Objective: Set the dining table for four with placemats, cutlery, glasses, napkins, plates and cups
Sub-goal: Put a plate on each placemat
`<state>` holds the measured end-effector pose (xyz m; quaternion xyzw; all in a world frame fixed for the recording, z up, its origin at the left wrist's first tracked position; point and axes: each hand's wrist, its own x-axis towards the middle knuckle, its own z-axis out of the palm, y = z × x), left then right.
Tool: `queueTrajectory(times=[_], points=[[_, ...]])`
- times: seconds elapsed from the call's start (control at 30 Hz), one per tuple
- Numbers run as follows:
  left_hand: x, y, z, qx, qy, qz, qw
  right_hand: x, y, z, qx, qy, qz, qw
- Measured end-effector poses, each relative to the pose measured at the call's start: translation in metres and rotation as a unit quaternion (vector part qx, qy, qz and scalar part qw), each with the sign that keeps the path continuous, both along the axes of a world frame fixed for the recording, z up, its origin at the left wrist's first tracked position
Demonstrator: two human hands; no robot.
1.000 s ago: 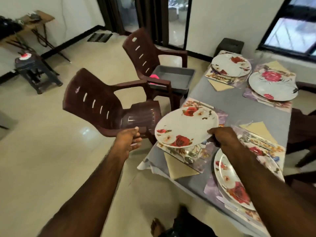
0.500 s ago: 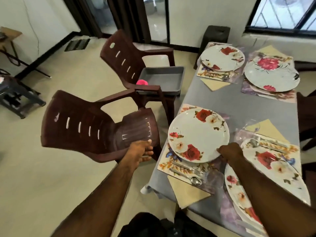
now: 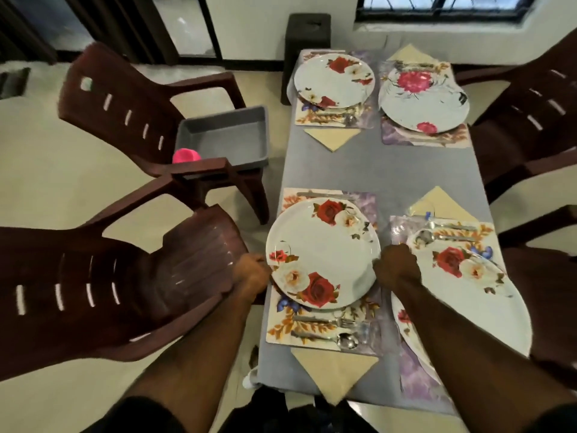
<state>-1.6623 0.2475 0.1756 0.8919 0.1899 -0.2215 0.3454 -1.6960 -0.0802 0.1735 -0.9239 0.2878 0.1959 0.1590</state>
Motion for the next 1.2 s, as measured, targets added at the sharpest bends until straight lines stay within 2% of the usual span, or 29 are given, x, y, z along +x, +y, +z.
queueTrajectory(times=[0.1, 0.4, 0.57, 0.7, 0.8, 0.9, 1.0, 1.07, 1.2], points=[[0.012, -0.001, -0.004, 0.027, -0.033, -0.006, 0.999, -0.006, 0.005, 0.008, -0.053, 0.024, 0.016, 0.998], [0.031, -0.001, -0.016, -0.005, -0.028, -0.009, 1.000, -0.017, 0.005, 0.007, -0.127, 0.038, 0.027, 0.991], [0.029, -0.002, -0.016, 0.004, -0.032, 0.002, 0.999, -0.003, 0.006, 0.013, -0.121, 0.034, 0.017, 0.992], [0.022, -0.001, -0.014, 0.003, -0.015, -0.037, 0.999, -0.017, 0.008, 0.019, -0.102, 0.034, 0.018, 0.994], [0.010, 0.004, 0.003, 0.005, -0.016, -0.062, 0.998, -0.018, 0.012, 0.037, -0.086, -0.002, 0.030, 0.996], [-0.014, 0.025, 0.023, 0.011, -0.017, -0.061, 0.998, -0.009, 0.035, 0.067, -0.057, -0.054, 0.109, 0.991], [-0.047, 0.063, 0.041, 0.038, -0.032, -0.073, 0.996, 0.007, 0.078, 0.090, -0.036, -0.058, 0.206, 0.976], [-0.078, 0.091, 0.059, 0.052, -0.062, -0.058, 0.995, 0.009, 0.119, 0.102, -0.022, -0.061, 0.268, 0.961], [-0.141, 0.153, 0.069, 0.091, -0.028, -0.039, 0.995, -0.011, 0.206, 0.107, -0.029, -0.072, 0.383, 0.920]])
